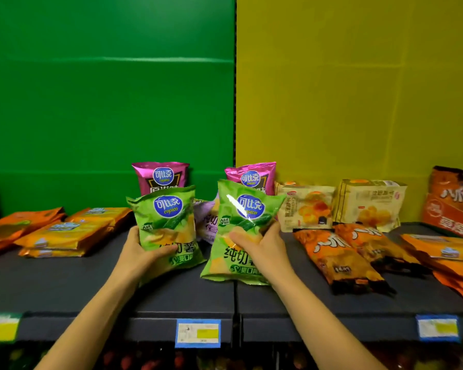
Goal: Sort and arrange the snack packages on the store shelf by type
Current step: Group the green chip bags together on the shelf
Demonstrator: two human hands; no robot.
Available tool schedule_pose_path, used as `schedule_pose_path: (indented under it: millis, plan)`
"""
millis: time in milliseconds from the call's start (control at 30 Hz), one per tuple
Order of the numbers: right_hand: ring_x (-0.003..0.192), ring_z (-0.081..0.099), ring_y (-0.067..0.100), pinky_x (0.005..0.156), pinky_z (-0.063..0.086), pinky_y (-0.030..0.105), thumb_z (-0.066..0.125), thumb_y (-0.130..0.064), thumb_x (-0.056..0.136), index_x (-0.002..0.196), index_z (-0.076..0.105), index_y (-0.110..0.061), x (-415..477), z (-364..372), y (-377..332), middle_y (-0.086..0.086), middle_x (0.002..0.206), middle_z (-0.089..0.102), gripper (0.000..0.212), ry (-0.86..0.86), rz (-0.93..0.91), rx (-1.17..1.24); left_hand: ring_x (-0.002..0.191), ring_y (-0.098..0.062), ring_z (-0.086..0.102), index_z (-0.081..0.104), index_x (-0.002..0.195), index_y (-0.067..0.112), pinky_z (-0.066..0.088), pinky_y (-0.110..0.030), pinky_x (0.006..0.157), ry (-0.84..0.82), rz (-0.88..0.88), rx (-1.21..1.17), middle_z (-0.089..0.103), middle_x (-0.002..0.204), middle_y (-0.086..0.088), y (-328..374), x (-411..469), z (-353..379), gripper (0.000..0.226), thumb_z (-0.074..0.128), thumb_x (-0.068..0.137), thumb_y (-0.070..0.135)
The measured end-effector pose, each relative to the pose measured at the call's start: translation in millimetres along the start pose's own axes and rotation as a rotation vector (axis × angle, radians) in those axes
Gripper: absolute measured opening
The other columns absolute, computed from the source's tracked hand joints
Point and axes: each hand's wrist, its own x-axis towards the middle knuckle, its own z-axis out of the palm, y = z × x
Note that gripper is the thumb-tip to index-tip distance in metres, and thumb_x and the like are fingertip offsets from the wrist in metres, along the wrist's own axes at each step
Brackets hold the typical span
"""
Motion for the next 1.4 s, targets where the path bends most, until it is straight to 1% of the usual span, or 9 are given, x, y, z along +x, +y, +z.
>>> schedule_pose_path:
  millis: [100, 233, 367, 467, 567, 800, 1167, 1333, 1400]
  plan:
    - [0.124, 0.047, 0.031, 0.1, 0.041, 0.041, 0.075, -0.04, 0.071, 0.132, 0.027, -0.007, 13.9, 13.5, 2.3, 0.011, 0.136, 0.047, 0.085, 0.011, 0.015, -0.04, 0.119, -0.034, 0.051, 0.061, 0.113, 0.012, 0.04, -0.047, 0.103, 0.024, 0.112, 0.381, 0.057, 0.125, -0.013, -5.0, 21.5, -9.6, 0.091, 0.083, 0.035, 0.056]
    - [0.122, 0.049, 0.033, 0.097, 0.042, 0.041, 0.075, -0.041, 0.071, 0.127, 0.029, -0.009, 29.0, 21.7, 2.9, 0.012, 0.135, 0.049, 0.079, 0.035, 0.032, -0.055, 0.143, -0.032, 0.011, 0.058, 0.127, 0.025, 0.014, -0.048, 0.118, -0.019, 0.187, 0.626, 0.013, 0.155, -0.017, -9.8, 41.8, -16.9, 0.113, 0.072, 0.025, 0.071]
    - [0.122, 0.048, 0.033, 0.099, 0.042, 0.042, 0.074, -0.044, 0.07, 0.13, 0.027, -0.011, 38.7, 24.6, 5.6, 0.01, 0.136, 0.048, 0.083, 0.013, 0.055, -0.06, 0.133, -0.03, 0.041, 0.048, 0.114, 0.062, 0.028, -0.06, 0.109, -0.196, 0.187, 0.422, 0.038, 0.144, -0.009, -15.0, 58.0, -24.6, 0.092, 0.09, 0.032, 0.054]
    - [0.123, 0.048, 0.031, 0.098, 0.041, 0.04, 0.075, -0.043, 0.07, 0.13, 0.027, -0.013, 42.1, 24.2, 7.8, 0.008, 0.135, 0.049, 0.082, 0.007, 0.052, -0.051, 0.111, -0.02, 0.063, 0.045, 0.13, 0.026, 0.053, -0.038, 0.093, -0.327, 0.088, 0.238, 0.061, 0.126, -0.009, -11.1, 65.7, -20.9, 0.113, 0.095, 0.029, 0.036]
    - [0.123, 0.048, 0.032, 0.096, 0.04, 0.039, 0.075, -0.043, 0.071, 0.13, 0.028, -0.014, 43.6, 23.2, 9.7, 0.008, 0.135, 0.049, 0.081, 0.032, 0.053, -0.053, 0.098, -0.014, 0.07, 0.047, 0.129, 0.008, 0.056, -0.018, 0.073, -0.434, 0.058, 0.178, 0.073, 0.109, -0.002, -9.2, 72.6, -17.2, 0.115, 0.095, 0.028, 0.031]
    - [0.121, 0.049, 0.031, 0.097, 0.041, 0.04, 0.075, -0.045, 0.069, 0.133, 0.025, -0.016, 51.5, 28.1, 12.1, 0.007, 0.133, 0.05, 0.087, 0.031, 0.095, -0.016, 0.11, -0.026, 0.064, 0.055, 0.124, 0.01, 0.048, -0.044, 0.099, -0.43, -0.073, 0.157, 0.065, 0.122, -0.012, -14.8, 86.7, -12.5, 0.104, 0.095, 0.032, 0.04]
    - [0.105, 0.065, 0.025, 0.094, 0.051, 0.047, 0.077, -0.045, 0.051, 0.129, 0.045, -0.03, 72.9, 34.7, 17.7, 0.001, 0.118, 0.066, 0.085, -0.286, 0.308, 0.406, 0.108, -0.034, 0.063, 0.062, 0.103, 0.015, 0.047, -0.048, 0.098, -0.413, -0.076, 0.051, 0.067, 0.115, -0.018, -16.8, 89.9, 2.4, 0.092, 0.092, 0.021, 0.046]
    - [0.094, 0.062, 0.01, 0.071, 0.051, 0.029, 0.072, -0.033, 0.073, 0.124, 0.05, -0.024, 75.7, 35.8, 21.8, -0.007, 0.11, 0.065, 0.057, -0.21, 0.246, 0.414, 0.106, -0.035, 0.063, 0.06, 0.105, 0.014, 0.049, -0.05, 0.096, -0.356, -0.029, 0.015, 0.066, 0.114, -0.019, -18.1, 95.1, 1.9, 0.097, 0.091, 0.02, 0.049]
    - [0.098, 0.059, 0.01, 0.08, 0.049, 0.03, 0.073, -0.036, 0.07, 0.123, 0.049, -0.025, 73.6, 40.7, 20.2, -0.008, 0.111, 0.062, 0.059, -0.136, 0.224, 0.377, 0.097, -0.03, 0.069, 0.06, 0.106, 0.015, 0.056, -0.042, 0.086, -0.357, -0.008, -0.021, 0.071, 0.106, -0.014, -19.4, 96.7, 3.5, 0.096, 0.092, 0.021, 0.046]
